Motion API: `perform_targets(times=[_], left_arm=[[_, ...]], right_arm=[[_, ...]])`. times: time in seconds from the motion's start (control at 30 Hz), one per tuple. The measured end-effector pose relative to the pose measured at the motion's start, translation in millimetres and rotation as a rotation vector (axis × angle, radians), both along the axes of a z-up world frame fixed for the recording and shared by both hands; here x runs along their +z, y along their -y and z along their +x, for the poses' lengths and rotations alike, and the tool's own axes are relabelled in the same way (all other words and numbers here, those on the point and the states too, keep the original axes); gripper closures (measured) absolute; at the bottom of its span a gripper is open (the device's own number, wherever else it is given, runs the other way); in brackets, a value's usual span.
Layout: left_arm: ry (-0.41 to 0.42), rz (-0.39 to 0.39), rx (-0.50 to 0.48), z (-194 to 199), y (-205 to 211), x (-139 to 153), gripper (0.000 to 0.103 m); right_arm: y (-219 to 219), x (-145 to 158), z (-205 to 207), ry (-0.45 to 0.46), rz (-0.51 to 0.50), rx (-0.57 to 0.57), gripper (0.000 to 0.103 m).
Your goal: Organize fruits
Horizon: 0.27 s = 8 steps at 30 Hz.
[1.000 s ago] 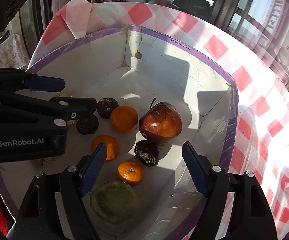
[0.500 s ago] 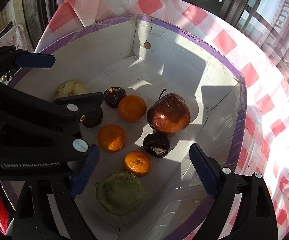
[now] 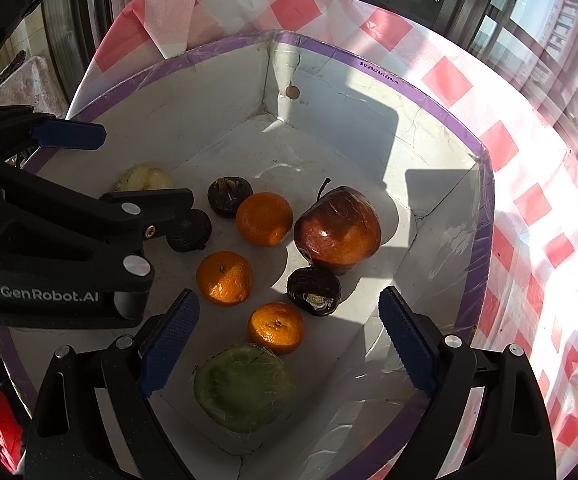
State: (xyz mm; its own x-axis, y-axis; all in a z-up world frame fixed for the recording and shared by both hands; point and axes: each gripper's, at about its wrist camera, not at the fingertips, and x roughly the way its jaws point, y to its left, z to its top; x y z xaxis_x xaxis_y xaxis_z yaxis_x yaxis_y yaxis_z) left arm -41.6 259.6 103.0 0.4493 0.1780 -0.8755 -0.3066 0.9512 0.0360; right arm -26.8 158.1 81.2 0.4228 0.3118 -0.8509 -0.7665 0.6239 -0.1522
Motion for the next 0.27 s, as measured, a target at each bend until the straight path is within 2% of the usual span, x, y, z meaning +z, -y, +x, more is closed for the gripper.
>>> perform_targets(times=[0.2, 0.27], left_arm=[[-0.015, 0.020, 0.029, 0.2, 1.5, 0.4, 0.007], [-0.014, 0.043, 0.070, -2.3, 1.5, 4.5, 0.007]], right_arm=[[2.9, 2.4, -1.4, 0.001, 0.033, 0.002, 0.015], [5.9, 5.1, -3.0, 0.011, 0.059, 0.001, 0.015]])
